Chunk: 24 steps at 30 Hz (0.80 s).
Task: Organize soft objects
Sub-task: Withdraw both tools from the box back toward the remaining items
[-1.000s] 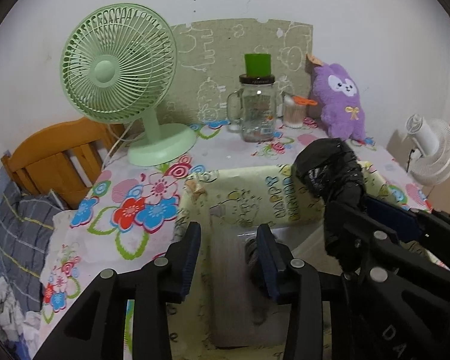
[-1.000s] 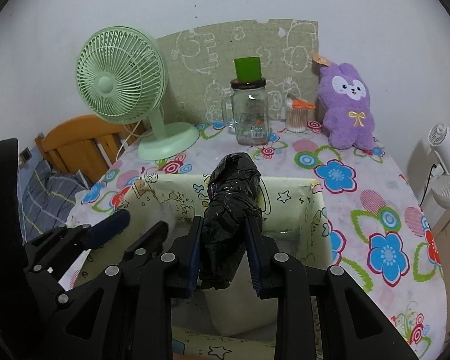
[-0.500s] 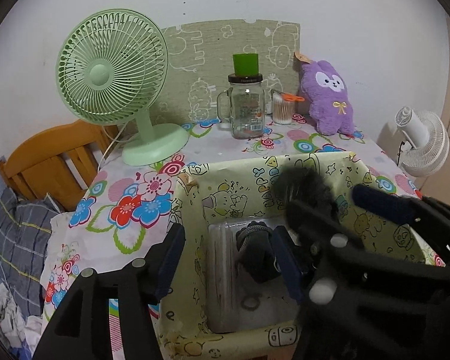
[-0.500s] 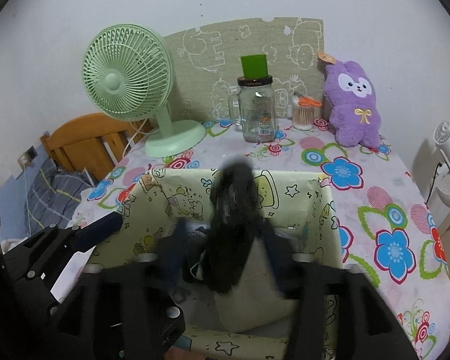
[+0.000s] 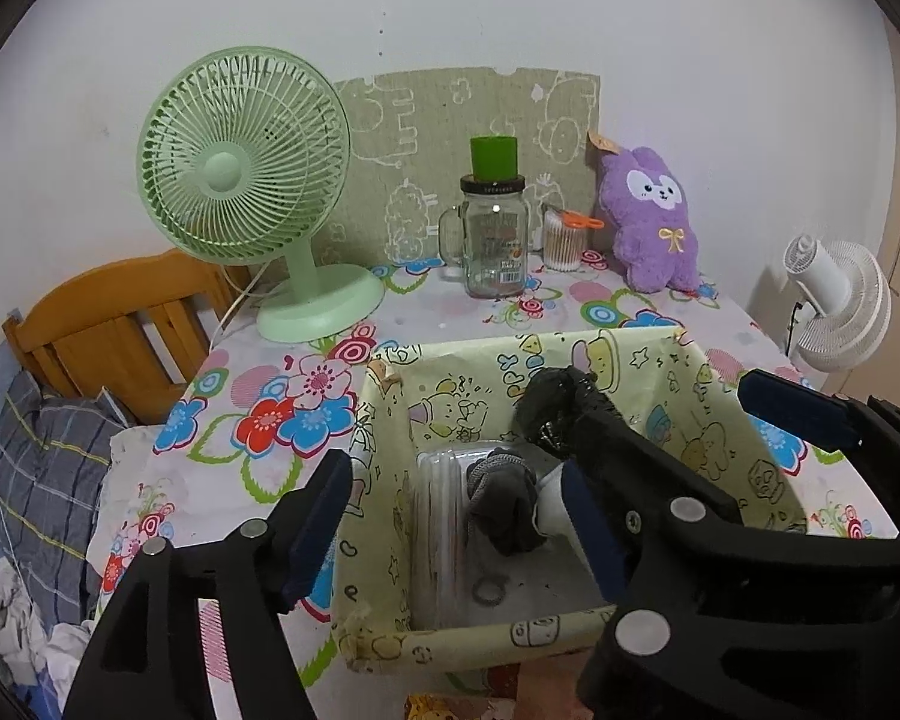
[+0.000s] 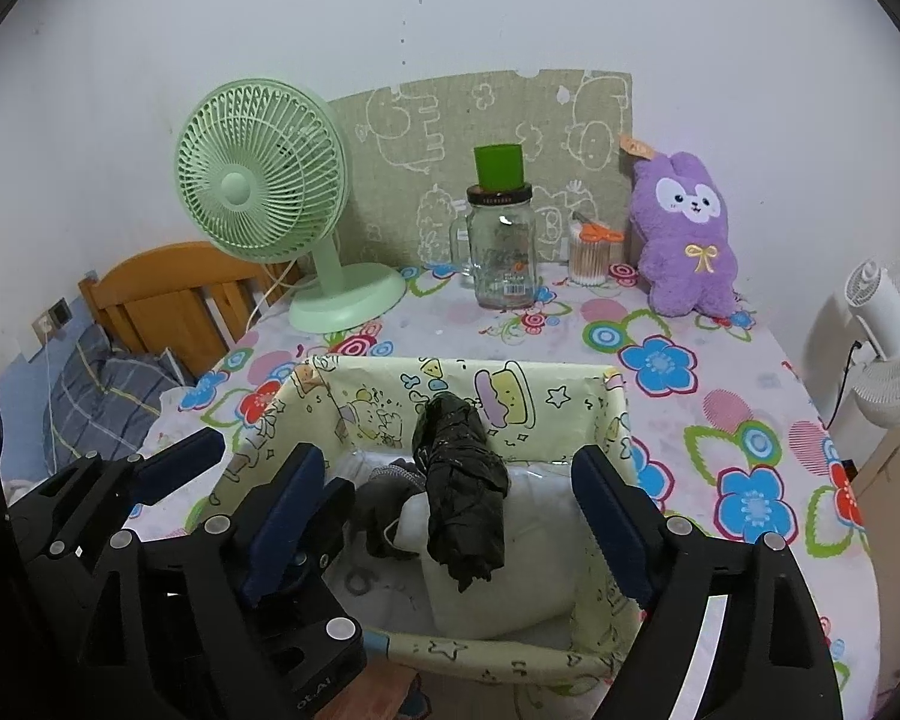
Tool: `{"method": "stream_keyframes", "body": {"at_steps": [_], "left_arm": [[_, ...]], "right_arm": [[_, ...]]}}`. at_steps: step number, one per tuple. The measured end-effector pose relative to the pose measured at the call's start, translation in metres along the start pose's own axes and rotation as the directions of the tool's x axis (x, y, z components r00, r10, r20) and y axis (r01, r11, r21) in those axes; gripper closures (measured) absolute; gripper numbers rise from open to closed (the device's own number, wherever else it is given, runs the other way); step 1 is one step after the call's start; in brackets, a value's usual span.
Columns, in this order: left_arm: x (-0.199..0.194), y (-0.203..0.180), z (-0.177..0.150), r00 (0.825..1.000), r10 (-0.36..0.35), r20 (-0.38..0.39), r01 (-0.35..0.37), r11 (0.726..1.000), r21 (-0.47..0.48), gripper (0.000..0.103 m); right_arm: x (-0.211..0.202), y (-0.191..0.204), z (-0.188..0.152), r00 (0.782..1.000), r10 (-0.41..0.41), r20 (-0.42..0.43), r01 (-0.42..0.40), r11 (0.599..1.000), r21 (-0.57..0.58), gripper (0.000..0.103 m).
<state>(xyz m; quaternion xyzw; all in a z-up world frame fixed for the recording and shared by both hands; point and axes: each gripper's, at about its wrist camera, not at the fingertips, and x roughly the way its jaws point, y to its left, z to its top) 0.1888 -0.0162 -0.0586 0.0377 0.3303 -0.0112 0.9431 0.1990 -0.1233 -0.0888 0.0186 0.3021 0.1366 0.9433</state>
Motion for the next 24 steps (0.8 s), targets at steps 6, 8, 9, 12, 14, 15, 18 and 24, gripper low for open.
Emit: {"method": "stream_keyframes", "body": {"at_steps": [6, 8, 9, 12, 14, 15, 18, 24], "left_arm": [[-0.015, -0.003, 0.000, 1.000, -0.001, 0.027, 0.001, 1.000, -0.002, 0.021], [-0.020, -0.004, 0.000, 0.999, -0.001, 0.035, 0.001, 1.000, -0.002, 0.020], [-0.022, -0.005, 0.000, 0.999, -0.001, 0.038, 0.001, 1.000, -0.002, 0.020], [-0.028, -0.006, -0.001, 0.999, -0.004, 0.044, 0.004, 1.000, -0.001, 0.019], [-0.031, -0.008, -0.003, 0.999, -0.009, 0.047, 0.009, 1.000, -0.005, 0.017], [-0.033, -0.008, -0.003, 0.999, -0.007, 0.048, 0.007, 1.000, -0.007, 0.016], [-0.039, -0.009, -0.005, 0.999, -0.010, 0.053, 0.010, 1.000, -0.010, 0.015], [-0.052, -0.012, -0.007, 0.997, -0.017, 0.071, 0.017, 1.000, -0.008, 0.013]], "right_arm": [[-0.017, 0.000, -0.001, 1.000, -0.013, 0.027, 0.013, 1.000, 0.000, 0.012], [-0.023, 0.000, -0.001, 0.999, -0.020, 0.036, 0.020, 1.000, -0.001, 0.009], [-0.025, 0.000, -0.001, 0.999, -0.024, 0.040, 0.024, 1.000, 0.000, 0.007], [-0.034, -0.001, -0.002, 0.997, -0.048, 0.053, 0.048, 0.999, 0.003, 0.004], [-0.039, 0.000, -0.003, 0.996, -0.062, 0.059, 0.062, 0.998, -0.002, 0.003], [-0.042, 0.000, -0.003, 0.996, -0.067, 0.060, 0.067, 0.998, -0.004, 0.003], [-0.048, -0.001, -0.004, 0.995, -0.082, 0.063, 0.082, 0.997, -0.004, 0.003], [-0.062, 0.000, -0.006, 0.992, -0.098, 0.074, 0.098, 0.995, 0.002, 0.003]]}}
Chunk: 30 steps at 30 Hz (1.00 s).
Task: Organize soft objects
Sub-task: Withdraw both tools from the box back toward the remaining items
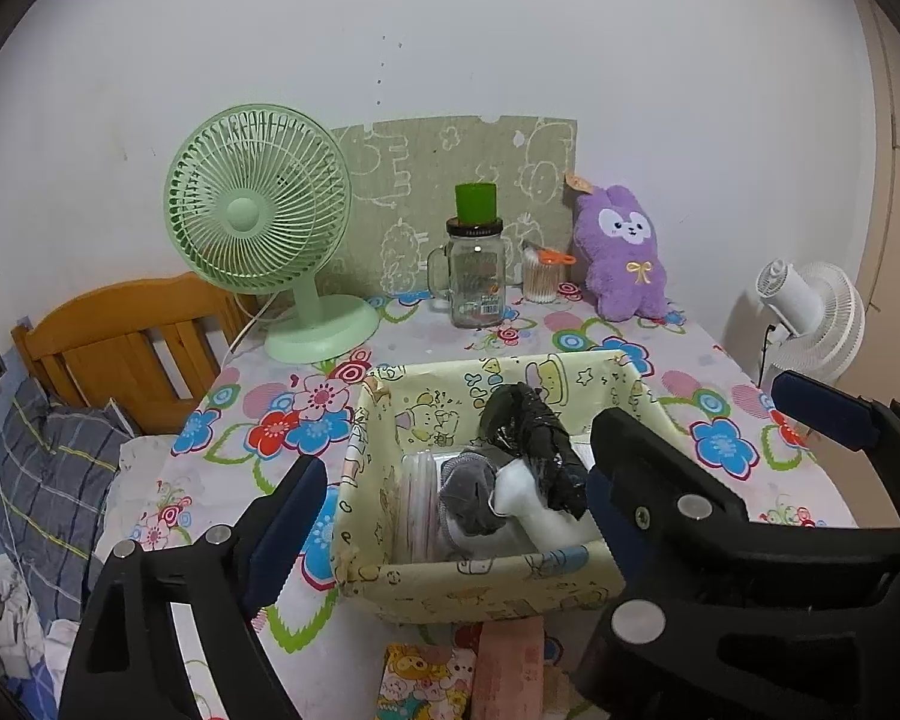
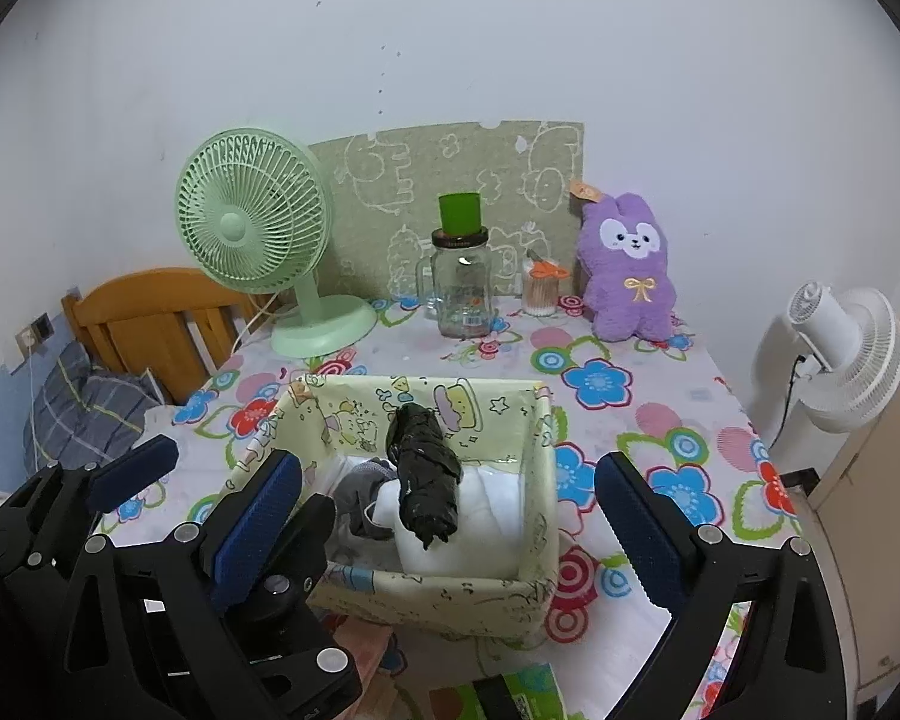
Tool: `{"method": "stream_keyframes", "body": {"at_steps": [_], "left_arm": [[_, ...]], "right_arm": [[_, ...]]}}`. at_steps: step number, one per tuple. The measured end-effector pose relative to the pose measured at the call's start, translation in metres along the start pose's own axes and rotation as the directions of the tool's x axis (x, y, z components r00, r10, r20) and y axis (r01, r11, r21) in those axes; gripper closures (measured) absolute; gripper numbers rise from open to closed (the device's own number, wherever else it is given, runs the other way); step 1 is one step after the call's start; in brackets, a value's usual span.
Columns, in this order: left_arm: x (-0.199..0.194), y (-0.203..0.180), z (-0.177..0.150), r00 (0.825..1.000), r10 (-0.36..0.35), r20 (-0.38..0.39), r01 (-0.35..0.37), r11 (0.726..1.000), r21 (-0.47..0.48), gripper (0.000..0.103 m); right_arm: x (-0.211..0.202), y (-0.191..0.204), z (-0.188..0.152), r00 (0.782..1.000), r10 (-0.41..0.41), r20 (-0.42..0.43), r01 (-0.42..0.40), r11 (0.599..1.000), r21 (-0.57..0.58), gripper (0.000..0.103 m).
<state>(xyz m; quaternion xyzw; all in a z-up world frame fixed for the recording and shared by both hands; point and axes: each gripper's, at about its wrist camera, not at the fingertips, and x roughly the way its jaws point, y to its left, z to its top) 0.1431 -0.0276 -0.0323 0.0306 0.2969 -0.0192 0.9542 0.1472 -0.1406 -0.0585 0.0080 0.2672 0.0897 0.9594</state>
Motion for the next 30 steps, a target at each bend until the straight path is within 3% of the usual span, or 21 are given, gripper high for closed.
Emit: {"method": "stream_keyframes", "body": {"at_steps": [30], "left_arm": [[-0.067, -0.009, -0.023, 0.996, -0.026, 0.080, 0.027, 1.000, -0.006, 0.005]], "right_arm": [[-0.072, 0.002, -0.018, 0.997, -0.052, 0.063, 0.052, 0.999, 0.010, 0.003]]}}
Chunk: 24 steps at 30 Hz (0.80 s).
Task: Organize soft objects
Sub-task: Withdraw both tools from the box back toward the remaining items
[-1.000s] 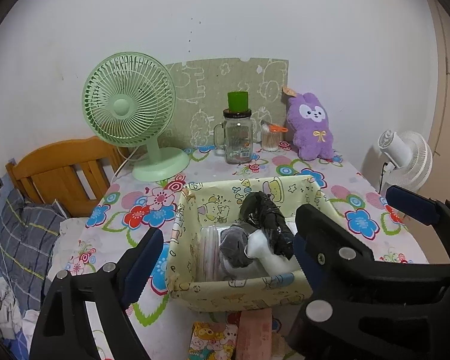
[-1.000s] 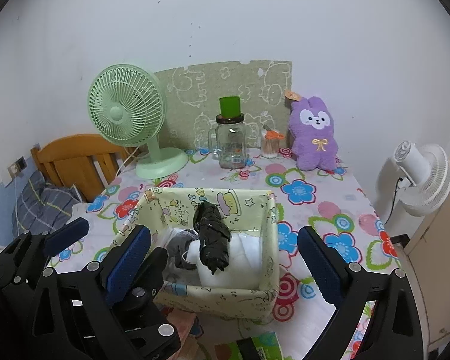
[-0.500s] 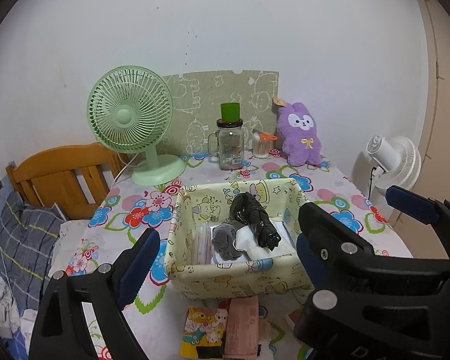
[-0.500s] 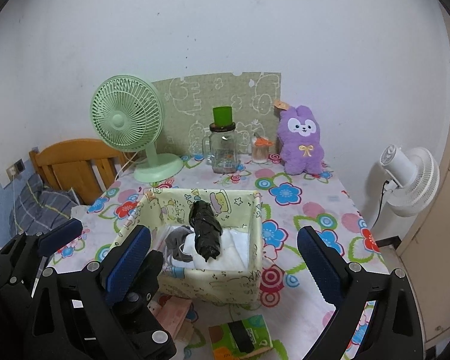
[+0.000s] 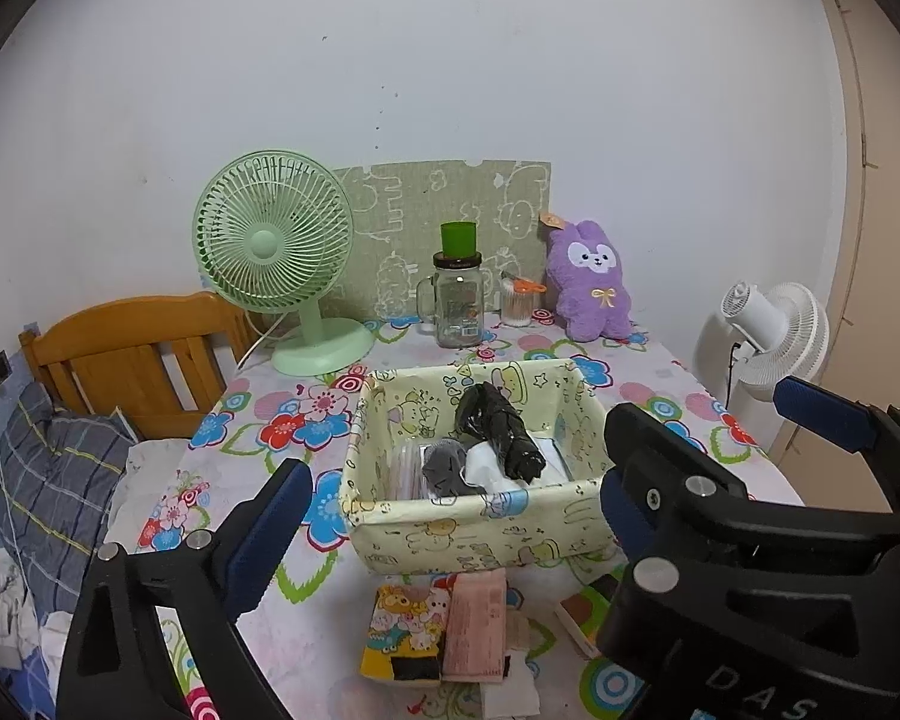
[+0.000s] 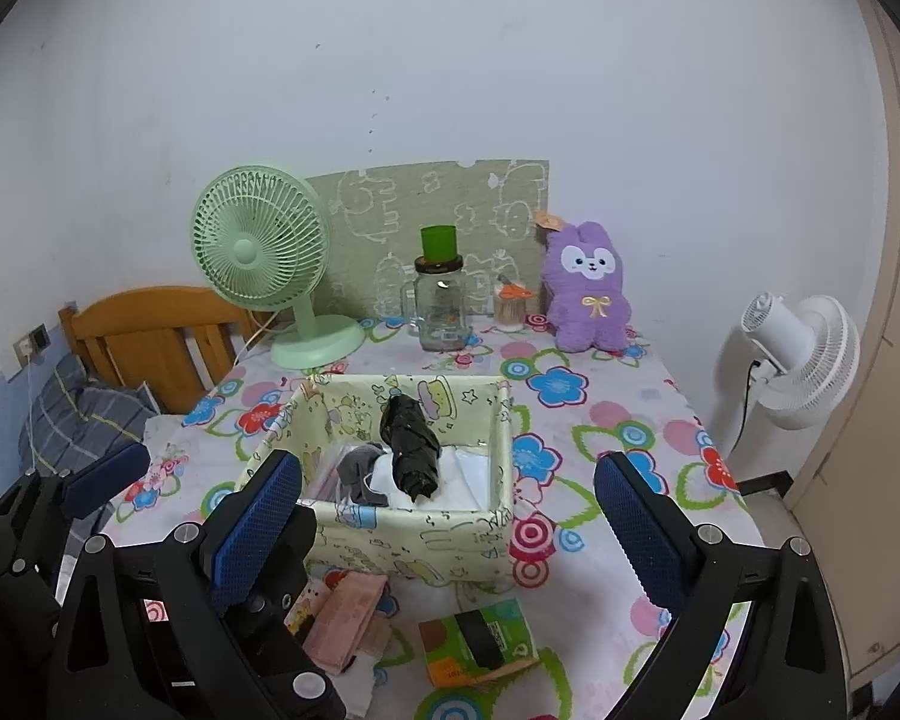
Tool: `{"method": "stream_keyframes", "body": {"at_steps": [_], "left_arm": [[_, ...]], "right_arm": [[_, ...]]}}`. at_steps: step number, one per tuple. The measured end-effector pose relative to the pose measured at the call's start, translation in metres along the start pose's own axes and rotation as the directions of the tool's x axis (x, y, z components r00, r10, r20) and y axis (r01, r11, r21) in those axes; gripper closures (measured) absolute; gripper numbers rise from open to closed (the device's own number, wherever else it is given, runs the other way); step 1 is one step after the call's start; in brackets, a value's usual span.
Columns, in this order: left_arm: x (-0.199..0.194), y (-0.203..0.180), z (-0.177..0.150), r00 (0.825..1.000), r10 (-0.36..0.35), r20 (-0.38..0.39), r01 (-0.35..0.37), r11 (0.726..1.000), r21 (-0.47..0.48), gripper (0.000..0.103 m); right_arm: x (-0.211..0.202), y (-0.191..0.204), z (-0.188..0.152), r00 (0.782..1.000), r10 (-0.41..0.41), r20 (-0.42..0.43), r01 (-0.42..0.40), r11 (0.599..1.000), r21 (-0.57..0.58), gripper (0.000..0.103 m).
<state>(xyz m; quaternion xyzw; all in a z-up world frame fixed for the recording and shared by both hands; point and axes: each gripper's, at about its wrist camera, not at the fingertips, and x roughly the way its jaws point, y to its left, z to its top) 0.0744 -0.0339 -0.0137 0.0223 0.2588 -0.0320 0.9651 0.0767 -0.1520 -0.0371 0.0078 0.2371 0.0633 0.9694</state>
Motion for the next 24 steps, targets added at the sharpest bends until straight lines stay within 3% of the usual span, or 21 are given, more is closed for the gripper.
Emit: {"method": "stream_keyframes", "body": {"at_steps": [8, 19, 24], "left_arm": [[-0.010, -0.004, -0.011, 1.000, -0.024, -0.011, 0.024, 1.000, -0.015, 0.002], [-0.014, -0.010, -0.035, 1.000, 0.016, 0.000, -0.016, 0.999, -0.033, 0.000], [-0.002, -0.011, -0.051, 0.999, -0.001, -0.044, -0.002, 0.999, -0.051, 0.000]], "right_arm": [[-0.012, -0.005, -0.012, 1.000, -0.002, 0.009, 0.002, 1.000, 0.022, 0.003], [-0.018, -0.010, -0.032, 1.000, -0.028, 0.012, 0.027, 0.999, 0.025, 0.003], [-0.010, -0.012, -0.047, 1.000, -0.026, -0.014, 0.026, 1.000, 0.009, 0.003]]}}
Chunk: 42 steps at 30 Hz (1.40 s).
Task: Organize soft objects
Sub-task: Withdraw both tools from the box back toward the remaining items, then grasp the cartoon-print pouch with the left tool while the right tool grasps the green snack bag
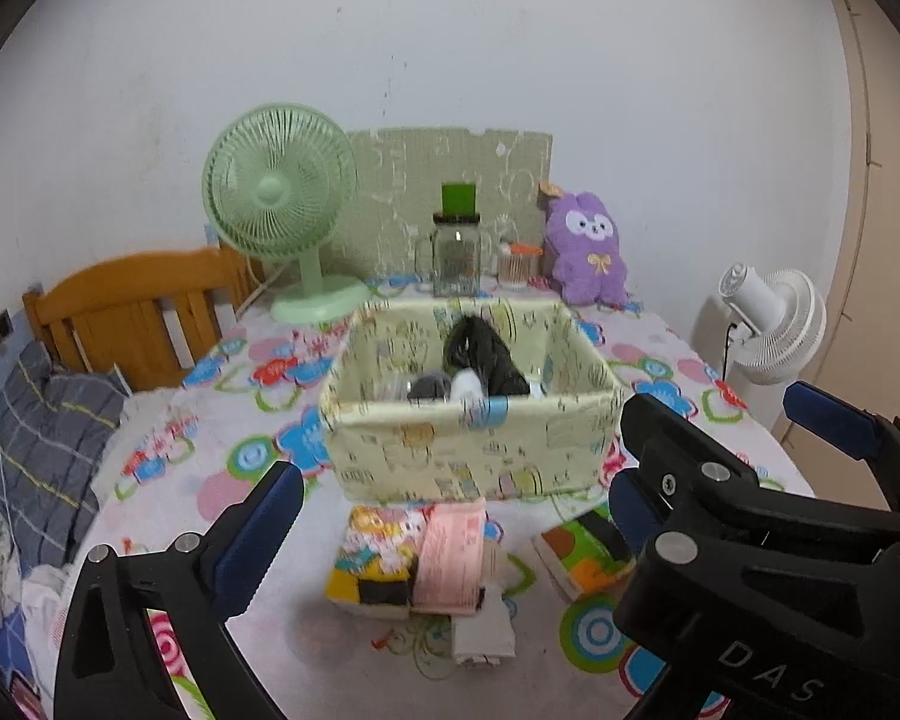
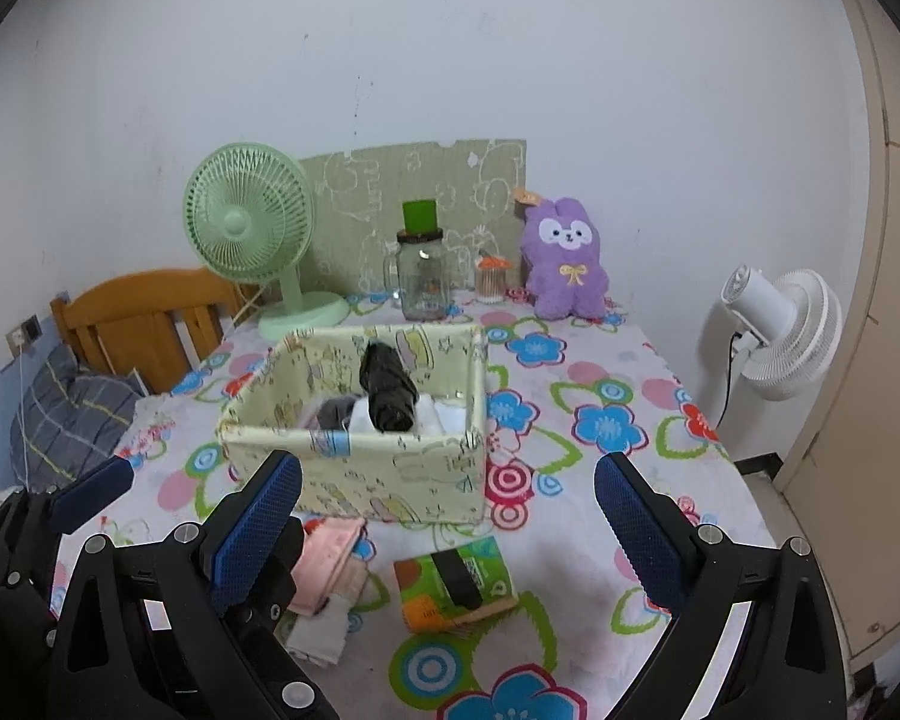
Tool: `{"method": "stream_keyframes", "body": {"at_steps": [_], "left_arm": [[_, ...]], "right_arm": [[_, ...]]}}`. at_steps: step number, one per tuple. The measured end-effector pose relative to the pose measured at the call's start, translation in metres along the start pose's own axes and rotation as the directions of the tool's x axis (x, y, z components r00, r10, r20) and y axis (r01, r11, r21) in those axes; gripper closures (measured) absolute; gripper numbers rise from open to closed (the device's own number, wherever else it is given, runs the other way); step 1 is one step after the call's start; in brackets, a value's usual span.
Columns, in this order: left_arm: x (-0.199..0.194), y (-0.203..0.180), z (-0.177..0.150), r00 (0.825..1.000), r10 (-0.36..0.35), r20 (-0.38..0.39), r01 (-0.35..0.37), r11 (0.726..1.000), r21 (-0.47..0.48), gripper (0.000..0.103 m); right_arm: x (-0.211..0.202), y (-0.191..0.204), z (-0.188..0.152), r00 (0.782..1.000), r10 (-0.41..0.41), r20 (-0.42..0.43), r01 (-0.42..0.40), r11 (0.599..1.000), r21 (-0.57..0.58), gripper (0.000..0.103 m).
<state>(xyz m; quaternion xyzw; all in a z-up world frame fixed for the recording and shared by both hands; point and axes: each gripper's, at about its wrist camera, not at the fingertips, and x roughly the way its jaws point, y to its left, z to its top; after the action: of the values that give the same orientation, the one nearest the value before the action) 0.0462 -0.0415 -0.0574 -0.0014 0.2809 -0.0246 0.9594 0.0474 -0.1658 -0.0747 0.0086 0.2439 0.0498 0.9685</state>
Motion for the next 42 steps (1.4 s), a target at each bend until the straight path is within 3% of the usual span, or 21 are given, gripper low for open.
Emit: {"method": "stream_keyframes", "body": {"at_steps": [13, 23, 42], "left_arm": [[0.022, 0.001, -0.035, 1.000, -0.001, -0.025, 0.000, 0.999, -0.050, 0.000], [0.045, 0.000, -0.059, 0.996, 0.008, -0.093, -0.015, 0.997, -0.075, 0.001], [0.070, 0.005, -0.069, 0.987, 0.025, -0.157, -0.035, 0.998, -0.061, 0.003]], "right_arm": [[0.021, -0.003, -0.034, 1.000, 0.006, -0.018, -0.006, 1.000, -0.018, 0.003], [0.047, -0.003, -0.057, 0.995, 0.014, -0.100, -0.017, 0.999, -0.030, 0.003], [0.093, -0.001, -0.070, 0.978, -0.008, -0.207, 0.001, 0.999, -0.032, 0.004]]}}
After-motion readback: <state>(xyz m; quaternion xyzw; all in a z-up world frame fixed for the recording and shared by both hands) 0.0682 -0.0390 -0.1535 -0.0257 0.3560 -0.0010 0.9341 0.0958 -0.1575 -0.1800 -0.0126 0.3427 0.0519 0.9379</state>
